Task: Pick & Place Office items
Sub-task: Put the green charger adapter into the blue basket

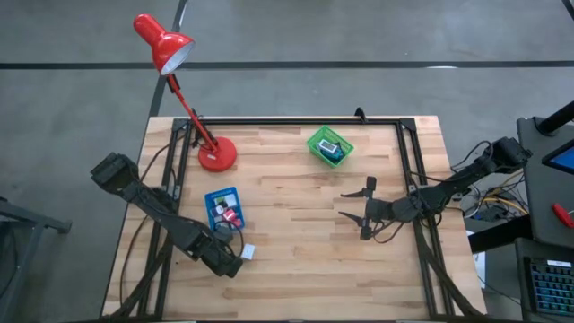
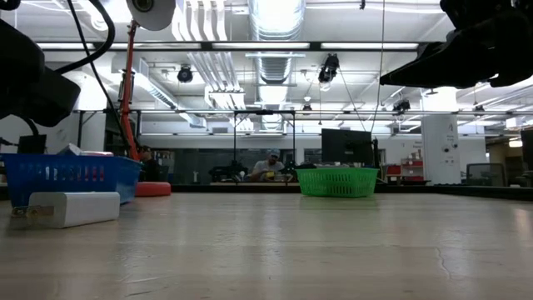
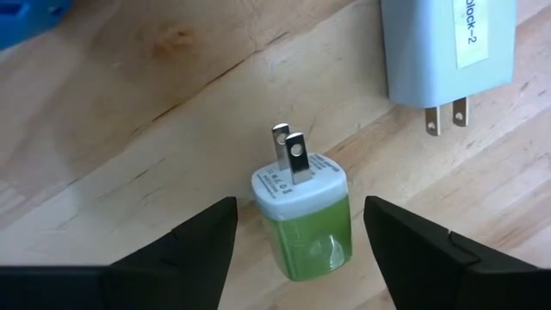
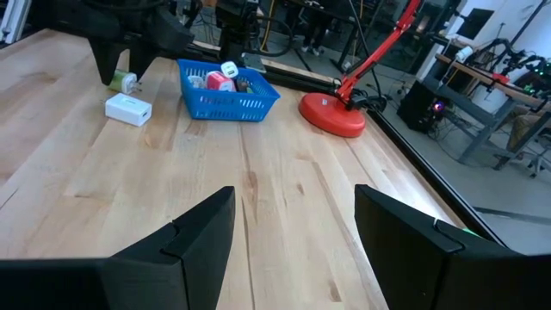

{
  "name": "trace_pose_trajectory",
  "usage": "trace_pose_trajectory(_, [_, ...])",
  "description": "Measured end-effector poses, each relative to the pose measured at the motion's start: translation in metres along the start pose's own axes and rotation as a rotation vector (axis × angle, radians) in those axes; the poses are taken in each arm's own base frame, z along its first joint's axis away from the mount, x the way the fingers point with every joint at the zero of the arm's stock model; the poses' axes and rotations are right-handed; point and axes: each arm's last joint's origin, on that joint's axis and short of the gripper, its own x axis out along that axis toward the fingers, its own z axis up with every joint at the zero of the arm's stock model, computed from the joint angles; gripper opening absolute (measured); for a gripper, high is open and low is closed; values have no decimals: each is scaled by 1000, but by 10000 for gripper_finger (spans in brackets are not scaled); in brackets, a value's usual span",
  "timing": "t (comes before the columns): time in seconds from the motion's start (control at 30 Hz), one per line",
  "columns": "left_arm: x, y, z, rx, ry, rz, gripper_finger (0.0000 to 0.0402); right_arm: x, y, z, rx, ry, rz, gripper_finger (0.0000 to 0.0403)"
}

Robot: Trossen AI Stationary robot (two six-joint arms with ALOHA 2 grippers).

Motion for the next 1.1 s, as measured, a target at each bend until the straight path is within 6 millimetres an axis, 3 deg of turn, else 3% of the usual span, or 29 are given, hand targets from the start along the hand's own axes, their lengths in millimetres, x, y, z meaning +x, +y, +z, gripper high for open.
trace_pose_trajectory(0.13, [0, 0, 0, -3, 0, 0, 221, 0, 0, 0, 0, 0, 0, 231])
trace_pose_trajectory(0.33, [0, 0, 0, -4, 1, -3, 118, 0, 0, 0, 2, 0, 0, 231])
trace_pose_trajectory(1.1, [0, -6, -4, 220, 0, -69, 118, 0, 0, 0, -1, -1, -1, 231])
